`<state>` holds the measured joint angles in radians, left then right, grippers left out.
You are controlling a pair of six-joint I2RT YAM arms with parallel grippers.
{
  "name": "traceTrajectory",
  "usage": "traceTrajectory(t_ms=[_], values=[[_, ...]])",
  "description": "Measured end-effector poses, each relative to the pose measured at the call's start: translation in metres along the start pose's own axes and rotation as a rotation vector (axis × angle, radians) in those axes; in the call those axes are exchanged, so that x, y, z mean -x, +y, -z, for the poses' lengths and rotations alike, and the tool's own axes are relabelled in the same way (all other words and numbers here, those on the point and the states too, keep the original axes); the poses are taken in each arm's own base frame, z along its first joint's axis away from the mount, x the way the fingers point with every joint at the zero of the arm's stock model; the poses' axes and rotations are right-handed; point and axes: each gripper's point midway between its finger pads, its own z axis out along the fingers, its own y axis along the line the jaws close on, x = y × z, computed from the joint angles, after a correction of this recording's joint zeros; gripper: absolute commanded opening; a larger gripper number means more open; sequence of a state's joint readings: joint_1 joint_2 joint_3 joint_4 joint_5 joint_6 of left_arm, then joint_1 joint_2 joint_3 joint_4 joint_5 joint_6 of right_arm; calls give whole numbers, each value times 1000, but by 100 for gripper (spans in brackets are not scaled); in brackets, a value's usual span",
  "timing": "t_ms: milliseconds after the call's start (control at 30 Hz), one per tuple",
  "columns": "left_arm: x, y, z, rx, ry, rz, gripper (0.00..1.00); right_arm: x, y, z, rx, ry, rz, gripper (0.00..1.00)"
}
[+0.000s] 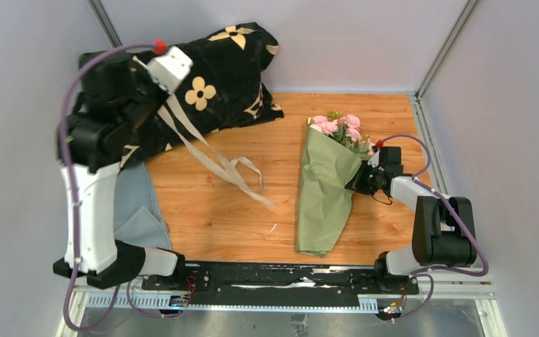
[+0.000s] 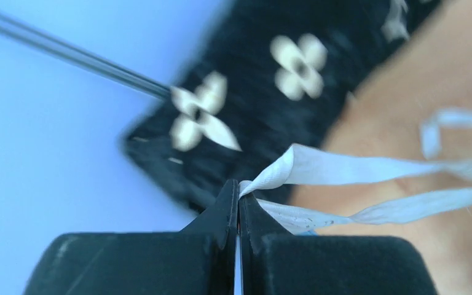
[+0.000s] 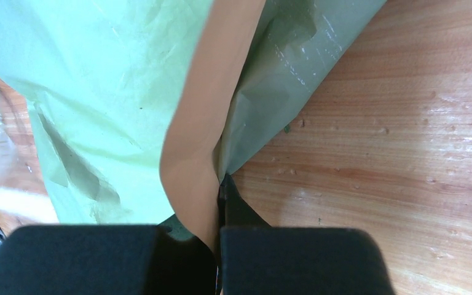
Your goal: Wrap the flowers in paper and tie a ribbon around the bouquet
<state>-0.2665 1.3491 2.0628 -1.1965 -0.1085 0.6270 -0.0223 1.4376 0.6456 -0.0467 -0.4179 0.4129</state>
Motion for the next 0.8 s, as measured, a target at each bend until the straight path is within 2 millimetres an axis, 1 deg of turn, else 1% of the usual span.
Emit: traceTrajectory(t_ms=[67, 100, 133, 167, 233, 300, 367, 433, 467, 500, 567, 600, 667, 733, 767, 800], values=[[32, 45, 49, 173, -125, 8, 0, 0, -1, 0, -1, 1, 2, 0], [43, 57, 69, 223, -185, 12, 0, 0, -1, -1, -1, 3, 2, 0], [52, 66, 87, 266, -237, 15, 0, -1, -1, -2, -3, 6, -1, 0], [53, 69, 102, 289, -266, 15, 0, -2, -2, -2, -4, 9, -2, 0], [46, 63, 117, 290, -284, 12, 0, -3, -3, -3, -6, 13, -4, 0], [36, 49, 108, 241, -262, 0, 0, -2, -3, -3, -6, 13, -3, 0], [23, 25, 74, 137, -197, -20, 0, -2, -2, -3, -6, 13, -3, 0], [7, -4, 32, 1, -107, -30, 0, -1, -2, -2, -6, 14, -1, 0], [2, -15, 16, -51, -79, -31, 0, 1, -1, -2, -5, 12, 1, 0], [-4, -30, -5, -117, -46, -31, 0, 2, -1, -2, -5, 11, 4, 0], [-17, -56, -33, -230, 12, -26, 0, 3, 0, -2, -4, 10, 5, 0], [-24, -67, -40, -273, 35, -23, 0, 3, 0, -1, -4, 10, 6, 0], [-35, -78, -42, -312, 68, -25, 0, 3, 0, -1, -5, 10, 5, 0], [-50, -79, -40, -291, 109, -44, 0, 3, 0, -1, -5, 11, 5, 0], [-60, -78, -38, -271, 143, -58, 0, 3, 0, -1, -5, 10, 6, 0], [-77, -75, -36, -240, 198, -78, 0, 3, 0, -1, -6, 11, 6, 0]])
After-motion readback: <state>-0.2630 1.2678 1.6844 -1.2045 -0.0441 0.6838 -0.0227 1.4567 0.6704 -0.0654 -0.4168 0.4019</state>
